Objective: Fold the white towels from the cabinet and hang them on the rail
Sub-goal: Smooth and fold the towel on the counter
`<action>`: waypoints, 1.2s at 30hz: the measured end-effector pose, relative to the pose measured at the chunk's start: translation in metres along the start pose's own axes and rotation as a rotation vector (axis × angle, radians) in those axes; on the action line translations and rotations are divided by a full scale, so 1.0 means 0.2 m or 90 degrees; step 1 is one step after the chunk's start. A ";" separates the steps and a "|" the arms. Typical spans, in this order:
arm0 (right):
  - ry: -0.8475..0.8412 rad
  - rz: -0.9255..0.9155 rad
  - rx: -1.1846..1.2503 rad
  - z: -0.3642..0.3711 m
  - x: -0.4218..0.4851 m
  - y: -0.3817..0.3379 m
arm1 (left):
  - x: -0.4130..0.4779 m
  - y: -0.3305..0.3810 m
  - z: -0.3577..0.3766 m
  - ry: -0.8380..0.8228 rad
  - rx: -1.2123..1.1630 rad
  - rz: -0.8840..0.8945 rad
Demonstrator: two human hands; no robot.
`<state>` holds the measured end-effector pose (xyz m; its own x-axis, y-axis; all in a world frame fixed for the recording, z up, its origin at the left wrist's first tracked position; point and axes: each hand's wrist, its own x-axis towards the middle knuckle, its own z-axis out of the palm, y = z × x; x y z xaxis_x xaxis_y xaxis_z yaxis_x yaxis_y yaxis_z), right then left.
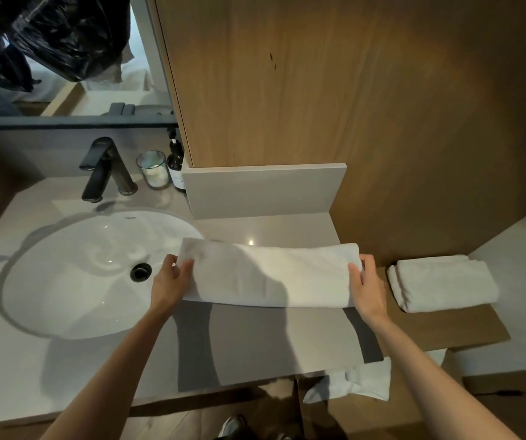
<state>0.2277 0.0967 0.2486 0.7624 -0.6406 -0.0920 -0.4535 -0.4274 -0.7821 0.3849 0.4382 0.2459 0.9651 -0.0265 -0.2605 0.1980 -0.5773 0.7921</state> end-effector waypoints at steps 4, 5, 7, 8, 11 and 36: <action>0.015 0.045 -0.098 0.04 0.02 0.04 | -0.01 -0.03 0.04 0.013 0.044 -0.002; 0.021 0.054 -0.113 0.05 0.02 0.06 | -0.01 -0.04 0.04 0.018 0.049 0.000; 0.035 0.072 -0.132 0.06 0.02 0.07 | 0.00 -0.04 0.05 0.017 0.058 0.002; 0.043 0.083 -0.134 0.06 0.03 0.07 | 0.01 -0.04 0.05 0.014 0.059 -0.005; 0.071 0.087 -0.142 0.07 0.03 0.04 | 0.03 -0.03 0.06 0.022 0.083 -0.043; -0.152 -0.188 -0.543 0.22 -0.01 0.04 | -0.11 0.00 0.35 -0.031 0.509 0.229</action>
<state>0.2434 0.1218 0.2150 0.9328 -0.3231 -0.1596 -0.3392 -0.9368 -0.0854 0.3515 0.3817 0.2127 0.9339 -0.3413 -0.1065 -0.3141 -0.9256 0.2114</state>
